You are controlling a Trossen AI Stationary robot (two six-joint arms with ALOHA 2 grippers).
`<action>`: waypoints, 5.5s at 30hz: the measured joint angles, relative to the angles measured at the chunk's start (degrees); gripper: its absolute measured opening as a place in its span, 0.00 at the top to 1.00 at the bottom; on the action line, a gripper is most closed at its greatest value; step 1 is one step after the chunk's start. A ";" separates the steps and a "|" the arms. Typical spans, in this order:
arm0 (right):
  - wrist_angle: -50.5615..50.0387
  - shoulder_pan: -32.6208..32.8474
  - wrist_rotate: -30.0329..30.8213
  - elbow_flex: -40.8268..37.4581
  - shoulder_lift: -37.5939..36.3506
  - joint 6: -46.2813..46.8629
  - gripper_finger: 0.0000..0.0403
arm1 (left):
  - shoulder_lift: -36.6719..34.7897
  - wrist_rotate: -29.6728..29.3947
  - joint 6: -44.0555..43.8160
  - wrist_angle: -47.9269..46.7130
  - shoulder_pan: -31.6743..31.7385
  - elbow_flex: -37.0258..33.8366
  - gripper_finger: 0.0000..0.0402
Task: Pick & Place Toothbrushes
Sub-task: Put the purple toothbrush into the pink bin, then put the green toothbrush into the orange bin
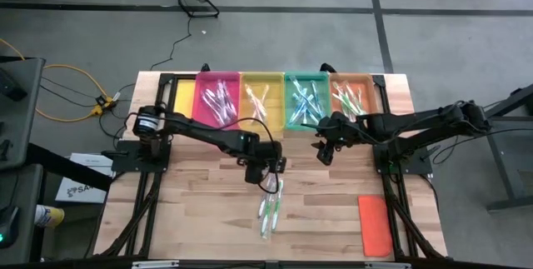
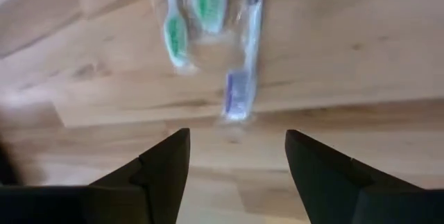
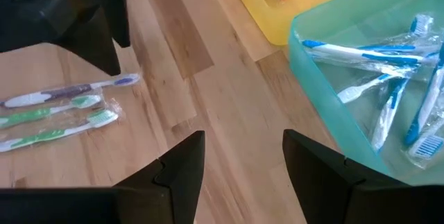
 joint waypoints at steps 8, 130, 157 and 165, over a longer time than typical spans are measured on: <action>0.07 2.09 0.09 0.00 0.00 -0.13 0.53 | 2.23 1.19 0.00 3.89 -0.61 0.20 0.43; 21.83 18.72 1.62 9.38 25.02 43.55 0.54 | -34.47 -12.97 -39.12 -18.17 20.41 -14.10 0.54; -12.04 17.64 -0.61 35.82 46.97 68.85 0.54 | -59.75 -14.49 -44.19 18.72 -5.07 -52.08 0.54; -11.27 17.57 0.01 35.82 50.72 69.33 0.54 | -59.72 -14.48 -44.00 17.70 -5.03 -52.09 0.54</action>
